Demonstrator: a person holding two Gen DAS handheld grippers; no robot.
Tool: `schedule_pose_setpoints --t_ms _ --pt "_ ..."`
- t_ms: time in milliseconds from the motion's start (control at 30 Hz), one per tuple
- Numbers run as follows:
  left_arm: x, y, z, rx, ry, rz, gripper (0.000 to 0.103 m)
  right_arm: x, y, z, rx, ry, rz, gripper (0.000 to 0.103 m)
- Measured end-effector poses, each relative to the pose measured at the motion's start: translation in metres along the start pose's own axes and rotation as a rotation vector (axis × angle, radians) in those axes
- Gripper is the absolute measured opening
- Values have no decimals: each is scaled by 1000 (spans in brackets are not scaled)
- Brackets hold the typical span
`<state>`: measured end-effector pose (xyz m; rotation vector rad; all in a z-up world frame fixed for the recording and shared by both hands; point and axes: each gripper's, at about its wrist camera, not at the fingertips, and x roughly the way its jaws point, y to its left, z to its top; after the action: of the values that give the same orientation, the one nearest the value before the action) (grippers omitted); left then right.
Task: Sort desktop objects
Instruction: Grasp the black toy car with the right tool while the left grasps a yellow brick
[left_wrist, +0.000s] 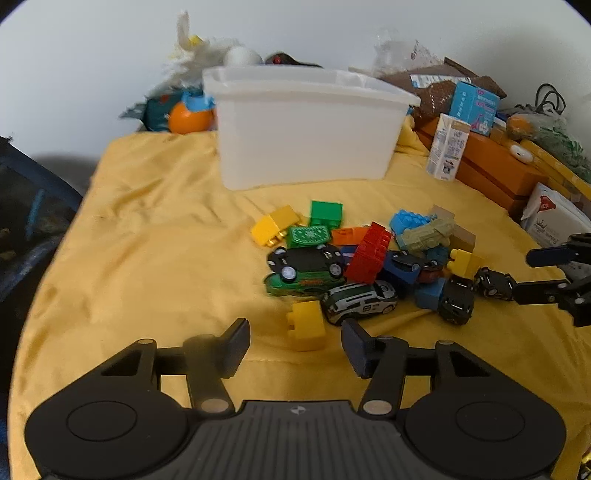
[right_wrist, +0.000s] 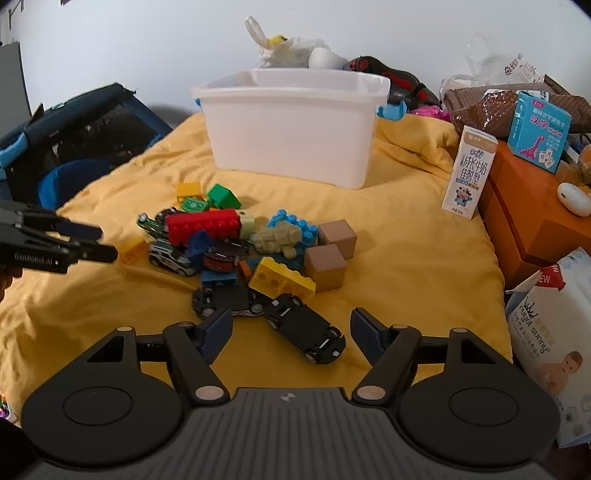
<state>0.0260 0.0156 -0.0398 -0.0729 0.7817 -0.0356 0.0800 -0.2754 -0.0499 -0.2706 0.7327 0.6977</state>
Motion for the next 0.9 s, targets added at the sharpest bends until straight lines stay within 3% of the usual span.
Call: schedule_pose_setpoints --t_ms 167,400,433,467,500,533,567,900 --pt "18 -2 3 0 27 -24 59 20 -6 -1 -34 38 12 74" --pt "30 -3 2 12 62 -25 59 41 -10 -1 -72 85 33 58" --pt "30 -4 4 21 65 -23 56 42 -11 0 -73 89 37 57" --pt "29 -4 4 31 64 -28 44 44 -11 -1 -77 93 40 51" --pt "27 -4 4 39 61 -39 36 44 -10 0 -78 97 42 40" --pt "26 -2 4 42 60 -43 29 43 -10 0 -73 97 49 37" --pt "25 -1 4 39 60 -50 27 42 -11 1 -64 100 57 34" --pt "3 0 -1 56 13 -73 26 17 -5 -3 14 81 86 34"
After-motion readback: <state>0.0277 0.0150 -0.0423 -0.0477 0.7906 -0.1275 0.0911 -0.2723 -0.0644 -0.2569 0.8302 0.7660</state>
